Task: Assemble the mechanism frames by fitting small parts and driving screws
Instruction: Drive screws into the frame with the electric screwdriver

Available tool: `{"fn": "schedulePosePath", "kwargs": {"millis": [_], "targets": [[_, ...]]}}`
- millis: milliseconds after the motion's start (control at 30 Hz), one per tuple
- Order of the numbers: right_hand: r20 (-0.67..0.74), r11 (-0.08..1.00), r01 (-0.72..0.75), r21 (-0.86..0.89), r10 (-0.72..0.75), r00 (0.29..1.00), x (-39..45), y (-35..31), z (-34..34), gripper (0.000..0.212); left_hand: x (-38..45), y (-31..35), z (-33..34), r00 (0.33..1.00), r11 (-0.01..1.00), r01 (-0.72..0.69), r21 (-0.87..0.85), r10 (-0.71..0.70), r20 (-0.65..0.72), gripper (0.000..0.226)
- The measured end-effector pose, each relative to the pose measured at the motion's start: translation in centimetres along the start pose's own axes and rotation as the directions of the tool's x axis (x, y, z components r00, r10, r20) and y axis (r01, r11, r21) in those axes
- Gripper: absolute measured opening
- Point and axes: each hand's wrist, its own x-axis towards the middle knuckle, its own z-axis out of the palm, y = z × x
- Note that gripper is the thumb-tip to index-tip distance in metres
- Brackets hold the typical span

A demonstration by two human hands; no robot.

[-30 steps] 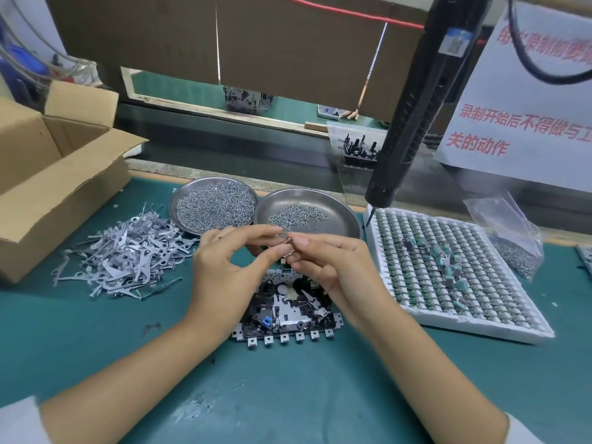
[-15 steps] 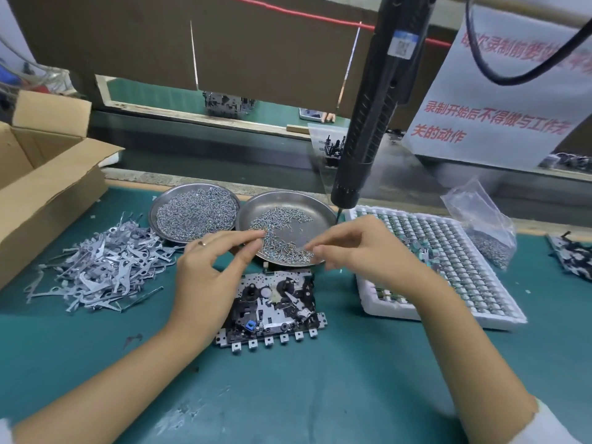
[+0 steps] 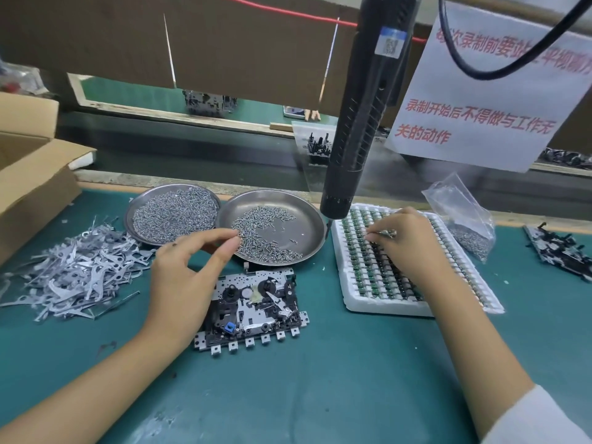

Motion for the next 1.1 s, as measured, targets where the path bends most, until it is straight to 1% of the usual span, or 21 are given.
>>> {"fn": "schedulePosePath", "kwargs": {"millis": [67, 100, 133, 167, 200, 234, 267, 300, 334, 400, 467, 501, 534, 601, 734, 868, 968, 1101], "targets": [[-0.013, 1.000, 0.027, 0.006, -0.027, 1.000, -0.2, -0.2, -0.1, 0.008, 0.0, 0.0, -0.1, 1.000, 1.000, -0.003, -0.004, 0.003, 0.006, 0.014], [-0.014, 0.998, 0.038, 0.049, -0.038, 0.999, -0.4, -0.5, -0.4, 0.004, 0.0, 0.0, -0.1, 1.000, 1.000, -0.003, -0.002, 0.003, 0.009, 0.014], [-0.001, 0.991, 0.030, 0.127, -0.031, 1.000, -0.6, -0.7, -0.8, 0.006, 0.0, 0.1, -0.1, 1.000, 1.000, -0.003, 0.002, 0.003, 0.010, 0.014], [0.051, 0.973, 0.006, 0.229, -0.018, 0.999, -0.8, -1.0, -1.4, 0.010, 0.0, 0.1, -0.1, 1.000, 1.000, -0.003, 0.003, 0.003, 0.009, 0.014], [0.146, 0.935, -0.031, 0.353, -0.022, 0.989, -1.0, -1.3, -2.0, 0.011, 0.0, 0.2, 0.0, 1.000, 1.000, -0.006, 0.003, 0.006, 0.004, 0.012], [0.265, 0.872, -0.084, 0.482, -0.054, 0.963, -1.2, -1.6, -2.6, 0.011, 0.0, 0.3, 0.0, 1.000, 1.000, -0.012, 0.003, 0.012, -0.001, 0.011], [0.375, 0.789, -0.148, 0.596, -0.111, 0.920, -1.5, -1.9, -3.1, 0.008, 0.0, 0.4, 0.0, 1.000, 1.000, -0.017, 0.004, 0.017, -0.001, 0.012], [0.451, 0.701, -0.210, 0.682, -0.176, 0.875, -1.7, -2.3, -3.3, 0.003, -0.1, 0.5, 0.1, 1.000, 1.000, -0.021, 0.007, 0.021, 0.001, 0.013], [0.485, 0.619, -0.253, 0.744, -0.240, 0.841, -2.0, -2.7, -3.4, 0.002, -0.1, 0.5, 0.1, 1.000, 1.000, -0.023, 0.009, 0.023, 0.004, 0.014], [0.485, 0.469, -0.308, 0.828, -0.321, 0.814, -2.2, -3.6, -3.0, 0.004, -0.1, 0.6, 0.1, 1.000, 1.000, -0.028, 0.012, 0.028, 0.012, 0.015], [0.456, 0.331, -0.350, 0.876, -0.335, 0.824, -2.4, -4.9, -2.1, 0.008, -0.2, 0.7, 0.2, 0.998, 0.998, -0.057, 0.018, 0.057, 0.025, 0.015], [0.440, 0.290, -0.355, 0.889, -0.324, 0.837, -2.6, -5.6, -1.5, 0.007, -0.3, 0.7, 0.2, 0.997, 0.997, -0.076, 0.023, 0.075, 0.033, 0.014], [0.421, 0.273, -0.346, 0.898, -0.299, 0.857, -2.7, -6.3, -0.8, 0.005, -0.3, 0.7, 0.3, 0.995, 0.995, -0.092, 0.027, 0.090, 0.041, 0.014], [0.379, 0.276, -0.314, 0.909, -0.229, 0.896, -3.1, -7.5, 0.5, 0.001, -0.3, 0.6, 0.3, 0.992, 0.993, -0.115, 0.029, 0.113, 0.053, 0.013], [0.357, 0.228, -0.323, 0.918, -0.128, 0.925, -4.0, -9.1, 2.4, 0.013, -0.4, 0.4, 0.4, 0.982, 0.982, -0.178, 0.056, 0.173, 0.081, 0.016], [0.326, 0.202, -0.303, 0.932, -0.092, 0.941, -4.8, -10.1, 3.6, 0.016, -0.5, 0.5, 0.5, 0.975, 0.977, -0.204, 0.054, 0.198, 0.105, 0.017], [0.313, 0.177, -0.292, 0.940, -0.107, 0.944, -5.3, -10.6, 4.1, 0.014, -0.6, 0.5, 0.5, 0.972, 0.975, -0.212, 0.058, 0.205, 0.111, 0.016], [0.313, 0.203, -0.288, 0.936, -0.108, 0.943, -5.6, -10.8, 4.4, 0.016, -0.6, 0.6, 0.4, 0.975, 0.980, -0.194, 0.044, 0.187, 0.118, 0.016]]}}
